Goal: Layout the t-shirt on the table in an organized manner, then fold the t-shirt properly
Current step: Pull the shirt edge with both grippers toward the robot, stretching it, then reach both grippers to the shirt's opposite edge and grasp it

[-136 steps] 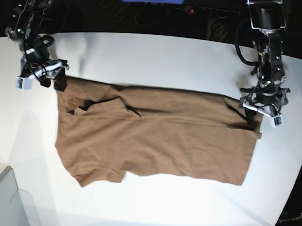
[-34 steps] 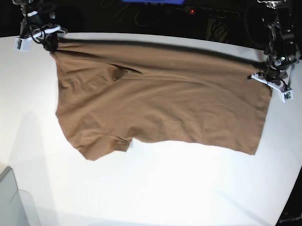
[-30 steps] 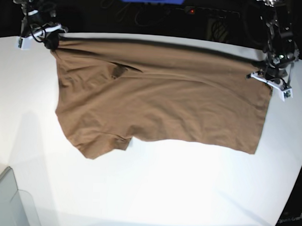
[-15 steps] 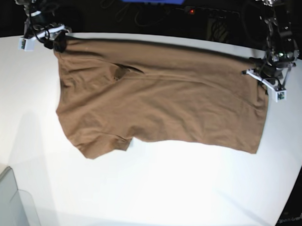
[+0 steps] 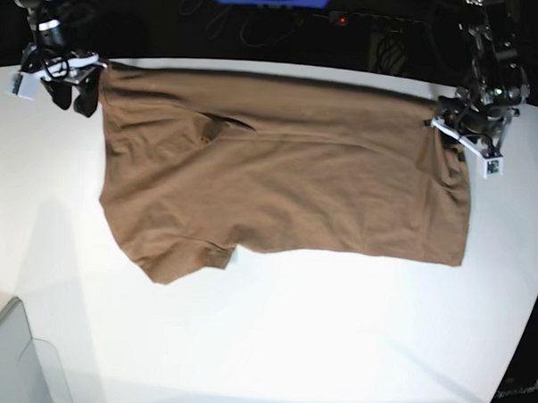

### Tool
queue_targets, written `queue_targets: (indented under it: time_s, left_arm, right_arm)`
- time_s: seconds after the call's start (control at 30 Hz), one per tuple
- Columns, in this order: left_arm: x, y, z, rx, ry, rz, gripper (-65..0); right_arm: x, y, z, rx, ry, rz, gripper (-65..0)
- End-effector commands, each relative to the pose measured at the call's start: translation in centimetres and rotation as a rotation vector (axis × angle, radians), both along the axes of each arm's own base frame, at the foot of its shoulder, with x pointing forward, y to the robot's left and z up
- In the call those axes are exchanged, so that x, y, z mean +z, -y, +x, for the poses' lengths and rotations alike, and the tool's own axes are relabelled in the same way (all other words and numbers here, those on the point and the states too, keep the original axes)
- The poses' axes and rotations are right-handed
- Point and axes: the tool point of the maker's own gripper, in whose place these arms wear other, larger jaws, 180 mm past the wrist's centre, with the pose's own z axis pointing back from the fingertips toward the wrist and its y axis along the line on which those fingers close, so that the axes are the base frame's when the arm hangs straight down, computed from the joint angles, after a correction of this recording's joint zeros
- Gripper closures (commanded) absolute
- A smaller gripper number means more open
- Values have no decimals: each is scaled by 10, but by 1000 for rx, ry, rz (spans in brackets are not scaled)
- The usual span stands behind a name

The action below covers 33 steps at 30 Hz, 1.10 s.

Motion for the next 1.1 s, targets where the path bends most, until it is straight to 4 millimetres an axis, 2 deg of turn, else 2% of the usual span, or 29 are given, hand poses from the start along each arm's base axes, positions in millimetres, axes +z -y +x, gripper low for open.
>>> queue_targets:
  time_s: [0.0,0.13,0.3,0.5,0.73,0.87,0.93,1.07]
  left_arm:
    - [-1,4,-10,-18,-37,-1,-279]
    - [18,9,-5,-33,17,18,-279]
    - [28,1,-14,17,-8,18,-279]
    - [45,-12,-9,47,31,47,-280]
    - [49,-34,-16,106,34,70,-280]
    - [51,-44,-20,135,34,81,-280]
    - [55,-53,-21,158,45,92,-280]
    - [74,-65,2,200,130,99,-282]
  right_arm:
    - [16,2,11,8,68,-13,-336]
    - [22,1,22,11,99,-11,-336]
    - [28,-1,35,16,129,-10,-336]
    - [25,-1,53,51,99,-8,-336]
    - [16,6,76,79,51,-106,-336]
    - [15,0,81,106,42,-130,-336]
    - [21,-7,93,129,67,-132,-336]
    - [17,-8,119,181,52,-191,-337]
